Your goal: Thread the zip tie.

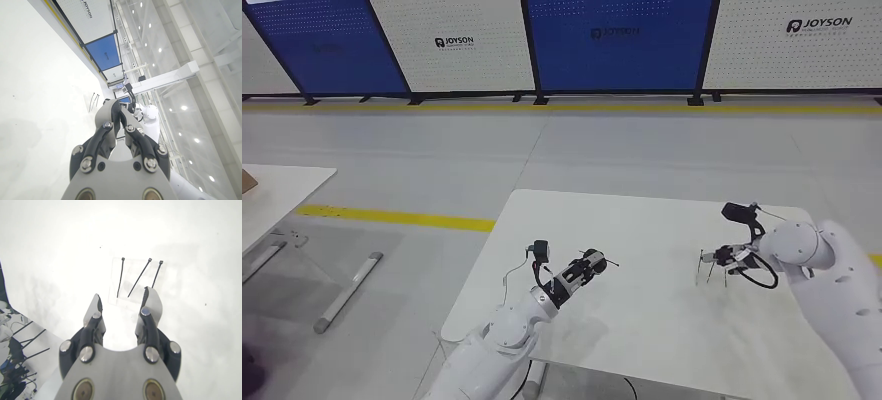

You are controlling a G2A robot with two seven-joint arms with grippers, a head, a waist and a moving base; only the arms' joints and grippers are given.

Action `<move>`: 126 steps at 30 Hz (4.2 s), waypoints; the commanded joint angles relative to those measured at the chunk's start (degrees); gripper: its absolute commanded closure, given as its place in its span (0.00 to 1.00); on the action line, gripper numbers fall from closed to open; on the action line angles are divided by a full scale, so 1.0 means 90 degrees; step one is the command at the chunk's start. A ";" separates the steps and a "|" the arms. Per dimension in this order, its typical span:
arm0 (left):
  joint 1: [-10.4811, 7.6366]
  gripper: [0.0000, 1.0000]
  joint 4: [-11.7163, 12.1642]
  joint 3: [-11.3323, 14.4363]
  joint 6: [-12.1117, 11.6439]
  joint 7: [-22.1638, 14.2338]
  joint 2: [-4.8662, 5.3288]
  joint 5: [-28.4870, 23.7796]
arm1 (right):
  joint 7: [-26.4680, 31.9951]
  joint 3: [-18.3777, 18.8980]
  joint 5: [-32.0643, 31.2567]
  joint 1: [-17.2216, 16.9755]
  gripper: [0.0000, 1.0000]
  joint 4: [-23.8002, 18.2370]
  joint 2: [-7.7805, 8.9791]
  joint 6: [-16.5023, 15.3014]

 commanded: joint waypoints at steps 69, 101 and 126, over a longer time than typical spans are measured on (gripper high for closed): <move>0.0000 1.00 0.0000 0.0000 0.0000 0.0000 0.0000 0.0000 | -0.0443 -0.1339 0.0062 0.1405 0.74 0.3151 -0.1235 0.0314; 0.0000 1.00 0.0000 0.0000 0.0000 0.0000 0.0000 0.0000 | -0.0513 -0.1606 -0.0040 0.1859 0.77 0.4380 -0.1826 0.0177; 0.0000 1.00 0.0000 0.0000 0.0000 0.0000 0.0000 0.0000 | -0.0652 -0.1588 -0.0125 0.2043 1.00 0.4951 -0.2079 0.0010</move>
